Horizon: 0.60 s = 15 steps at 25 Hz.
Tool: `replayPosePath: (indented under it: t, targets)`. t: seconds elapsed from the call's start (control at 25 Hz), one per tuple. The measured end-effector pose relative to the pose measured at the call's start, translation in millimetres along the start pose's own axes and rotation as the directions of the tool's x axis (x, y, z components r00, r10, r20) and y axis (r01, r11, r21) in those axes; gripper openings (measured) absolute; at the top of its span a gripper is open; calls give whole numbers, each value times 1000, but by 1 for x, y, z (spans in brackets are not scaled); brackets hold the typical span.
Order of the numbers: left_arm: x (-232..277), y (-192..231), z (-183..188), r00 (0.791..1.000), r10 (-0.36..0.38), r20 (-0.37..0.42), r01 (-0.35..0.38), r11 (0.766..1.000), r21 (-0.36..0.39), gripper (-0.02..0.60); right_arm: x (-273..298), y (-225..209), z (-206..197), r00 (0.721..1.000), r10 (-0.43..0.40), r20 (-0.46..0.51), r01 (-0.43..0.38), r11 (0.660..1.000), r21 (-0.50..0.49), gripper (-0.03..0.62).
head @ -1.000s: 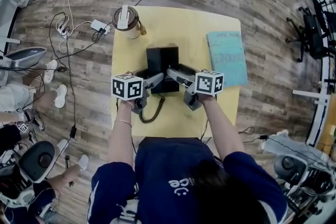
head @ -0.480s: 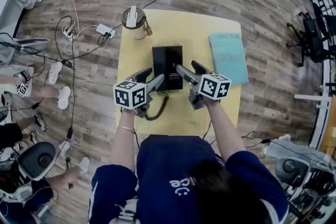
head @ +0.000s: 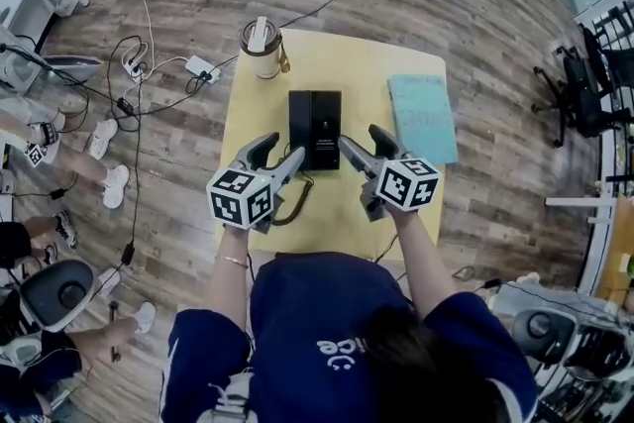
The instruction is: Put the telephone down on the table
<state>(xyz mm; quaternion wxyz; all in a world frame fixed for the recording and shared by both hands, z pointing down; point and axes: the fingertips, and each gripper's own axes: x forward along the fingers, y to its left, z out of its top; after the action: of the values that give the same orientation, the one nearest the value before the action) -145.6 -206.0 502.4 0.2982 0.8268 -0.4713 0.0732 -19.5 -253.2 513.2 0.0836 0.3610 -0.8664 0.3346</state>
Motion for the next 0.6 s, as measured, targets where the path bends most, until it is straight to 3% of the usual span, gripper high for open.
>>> replayPosePath:
  t: [0.28, 0.48, 0.6]
  targets:
    - [-21, -26, 11, 993, 75, 92, -78, 997, 30, 239, -37, 20, 8, 998, -12, 58, 16, 997, -70, 394]
    - [-33, -49, 11, 985, 129, 117, -140, 987, 83, 239, -56, 30, 1, 998, -31, 52, 38, 990, -134, 393]
    - [-37, -59, 0, 983, 158, 94, -167, 980, 105, 239, -67, 31, -1, 997, -51, 55, 60, 983, -171, 393]
